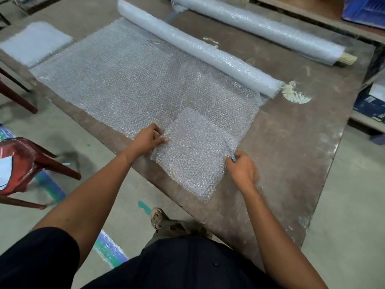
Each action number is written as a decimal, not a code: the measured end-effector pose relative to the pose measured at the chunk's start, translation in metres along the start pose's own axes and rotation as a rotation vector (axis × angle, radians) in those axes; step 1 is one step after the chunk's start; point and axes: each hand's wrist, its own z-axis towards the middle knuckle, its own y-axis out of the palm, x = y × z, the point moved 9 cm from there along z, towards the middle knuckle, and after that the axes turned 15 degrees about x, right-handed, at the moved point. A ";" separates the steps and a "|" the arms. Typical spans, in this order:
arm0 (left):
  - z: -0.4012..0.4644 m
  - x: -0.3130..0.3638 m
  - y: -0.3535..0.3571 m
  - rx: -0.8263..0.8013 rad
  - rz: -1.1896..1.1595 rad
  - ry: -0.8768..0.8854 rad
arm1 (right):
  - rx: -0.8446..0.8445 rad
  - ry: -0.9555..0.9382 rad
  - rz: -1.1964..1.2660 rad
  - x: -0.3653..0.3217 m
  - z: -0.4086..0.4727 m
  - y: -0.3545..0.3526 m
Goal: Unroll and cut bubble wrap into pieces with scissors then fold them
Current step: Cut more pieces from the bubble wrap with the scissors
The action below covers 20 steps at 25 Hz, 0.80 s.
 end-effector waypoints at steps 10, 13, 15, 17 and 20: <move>-0.018 -0.006 -0.011 -0.154 -0.462 -0.205 | -0.020 0.114 0.109 0.004 0.002 -0.005; -0.025 -0.005 -0.007 -0.097 -0.476 -0.203 | -0.066 0.116 0.102 0.007 0.000 0.003; -0.027 -0.004 -0.006 -0.027 -0.485 -0.203 | -0.092 0.113 0.110 0.007 -0.003 0.005; -0.029 -0.005 -0.005 -0.037 -0.478 -0.210 | -0.131 0.096 0.117 0.007 -0.005 0.008; -0.031 -0.018 -0.001 -0.156 -0.340 -0.182 | -0.256 0.098 0.140 0.009 -0.015 0.013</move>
